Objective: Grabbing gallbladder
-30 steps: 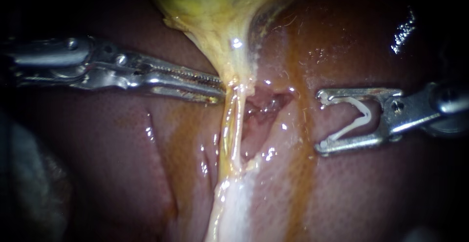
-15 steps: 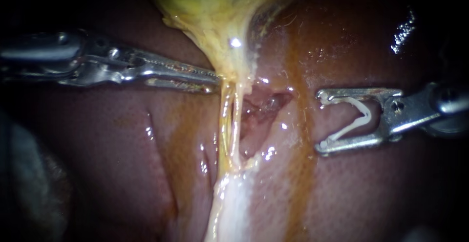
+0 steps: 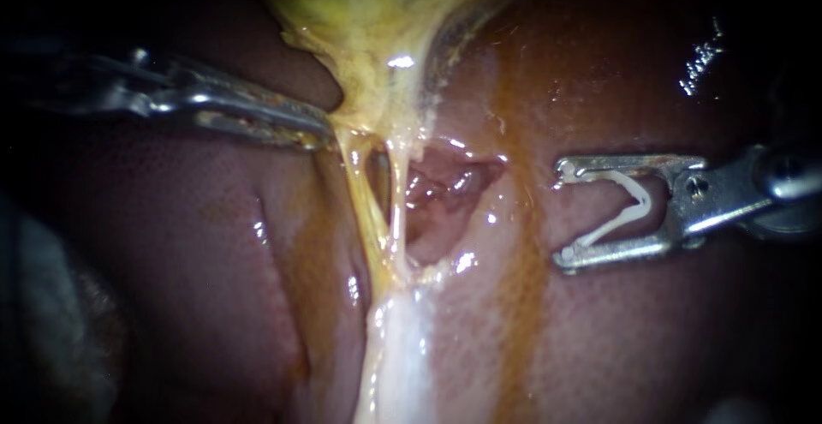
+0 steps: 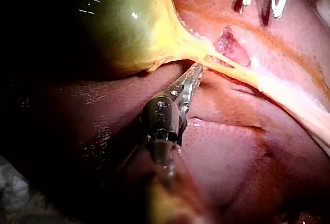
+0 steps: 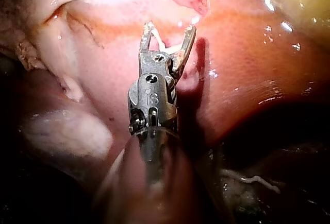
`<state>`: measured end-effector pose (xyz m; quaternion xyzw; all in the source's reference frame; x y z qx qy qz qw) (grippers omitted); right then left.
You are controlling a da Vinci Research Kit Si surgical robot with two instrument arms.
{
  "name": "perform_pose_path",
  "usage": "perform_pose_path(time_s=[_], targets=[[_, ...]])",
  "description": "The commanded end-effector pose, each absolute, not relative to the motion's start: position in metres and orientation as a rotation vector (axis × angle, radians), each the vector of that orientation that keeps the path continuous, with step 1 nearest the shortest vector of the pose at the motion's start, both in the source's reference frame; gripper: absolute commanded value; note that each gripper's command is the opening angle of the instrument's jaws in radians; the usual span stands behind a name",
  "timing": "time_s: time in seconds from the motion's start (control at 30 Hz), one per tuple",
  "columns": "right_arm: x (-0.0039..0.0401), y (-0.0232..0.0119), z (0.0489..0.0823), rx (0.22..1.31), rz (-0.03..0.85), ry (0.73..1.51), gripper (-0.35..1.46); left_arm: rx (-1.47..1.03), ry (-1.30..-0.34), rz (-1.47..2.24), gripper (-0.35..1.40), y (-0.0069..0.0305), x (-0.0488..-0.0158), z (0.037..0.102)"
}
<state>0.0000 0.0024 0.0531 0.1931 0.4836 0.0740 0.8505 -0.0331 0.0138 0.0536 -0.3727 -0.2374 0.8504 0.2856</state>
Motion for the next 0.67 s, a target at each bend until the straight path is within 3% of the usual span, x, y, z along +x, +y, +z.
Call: perform_pose_path(time_s=[0.03, 0.67], targets=[[0.0000, 0.0024, 0.0531, 0.407, 0.156, 1.019, 0.50, -0.999, -0.628, 2.270, -0.35, 0.0139, -0.0329, 0.0534], [0.0000, 0.0025, 0.0532, 0.407, 0.156, 1.018, 0.50, -0.999, -0.628, 2.263, -0.35, 0.0139, -0.0328, 0.0532]])
